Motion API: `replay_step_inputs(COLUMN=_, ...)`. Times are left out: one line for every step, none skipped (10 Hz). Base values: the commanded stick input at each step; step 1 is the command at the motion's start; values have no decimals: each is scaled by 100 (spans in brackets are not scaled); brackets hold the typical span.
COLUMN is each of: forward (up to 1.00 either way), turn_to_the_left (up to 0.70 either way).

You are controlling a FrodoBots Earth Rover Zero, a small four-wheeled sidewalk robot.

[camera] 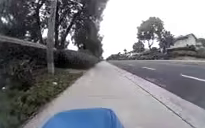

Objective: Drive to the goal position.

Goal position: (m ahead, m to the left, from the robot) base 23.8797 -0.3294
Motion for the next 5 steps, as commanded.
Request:
replay_step_inputs(forward=100, turn_to_the_left=0)
replay_step_inputs(forward=100, turn_to_the_left=0)
replay_step_inputs(forward=100, turn_to_the_left=0)
replay_step_inputs(forward=100, turn_to_the_left=0)
replay_step_inputs(forward=100, turn_to_the_left=0)
